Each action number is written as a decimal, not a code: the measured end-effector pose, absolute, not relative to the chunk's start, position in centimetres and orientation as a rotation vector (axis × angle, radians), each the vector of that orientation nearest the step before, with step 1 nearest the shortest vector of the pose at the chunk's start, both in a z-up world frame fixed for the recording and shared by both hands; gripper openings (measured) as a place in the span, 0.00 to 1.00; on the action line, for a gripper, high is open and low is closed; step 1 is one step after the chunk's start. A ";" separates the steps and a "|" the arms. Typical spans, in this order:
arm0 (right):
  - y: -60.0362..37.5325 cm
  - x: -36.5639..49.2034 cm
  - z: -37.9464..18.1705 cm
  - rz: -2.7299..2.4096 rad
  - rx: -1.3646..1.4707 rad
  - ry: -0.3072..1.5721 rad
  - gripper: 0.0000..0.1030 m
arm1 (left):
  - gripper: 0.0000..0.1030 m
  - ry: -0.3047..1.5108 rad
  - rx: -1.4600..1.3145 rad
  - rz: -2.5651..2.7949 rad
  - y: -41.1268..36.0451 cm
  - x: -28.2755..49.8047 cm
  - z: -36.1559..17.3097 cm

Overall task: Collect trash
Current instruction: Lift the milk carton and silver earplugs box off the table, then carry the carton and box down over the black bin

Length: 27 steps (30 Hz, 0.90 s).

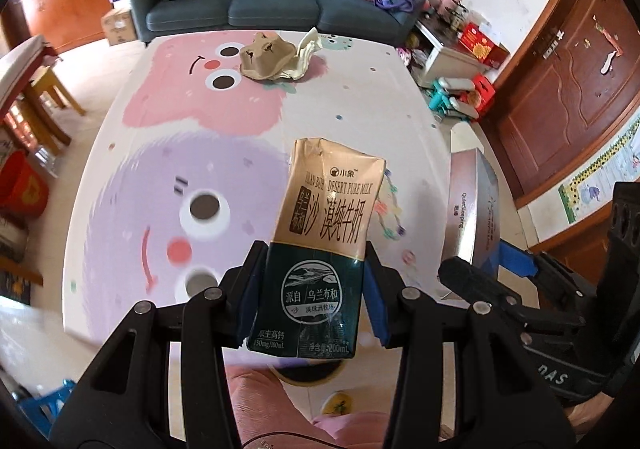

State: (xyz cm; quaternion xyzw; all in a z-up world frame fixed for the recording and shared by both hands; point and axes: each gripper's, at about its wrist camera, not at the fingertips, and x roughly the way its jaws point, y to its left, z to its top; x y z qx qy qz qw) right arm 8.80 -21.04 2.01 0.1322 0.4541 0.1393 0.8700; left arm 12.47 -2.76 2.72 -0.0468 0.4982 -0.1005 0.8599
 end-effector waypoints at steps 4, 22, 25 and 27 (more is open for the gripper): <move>-22.5 3.2 4.5 0.350 0.225 0.899 0.67 | 0.41 1.011 -0.104 -0.180 -4.8 7.0 4.5; -24.9 -10.8 7.1 0.415 0.176 0.890 0.67 | 0.41 1.057 -0.040 -0.140 -8.3 -5.4 6.7; -24.6 -11.5 5.0 0.413 0.183 0.944 0.67 | 0.41 1.102 -0.033 -0.147 -8.2 -6.1 4.6; -24.4 -12.0 3.1 0.414 0.196 0.991 0.67 | 0.41 1.144 -0.033 -0.148 -7.8 -6.1 2.5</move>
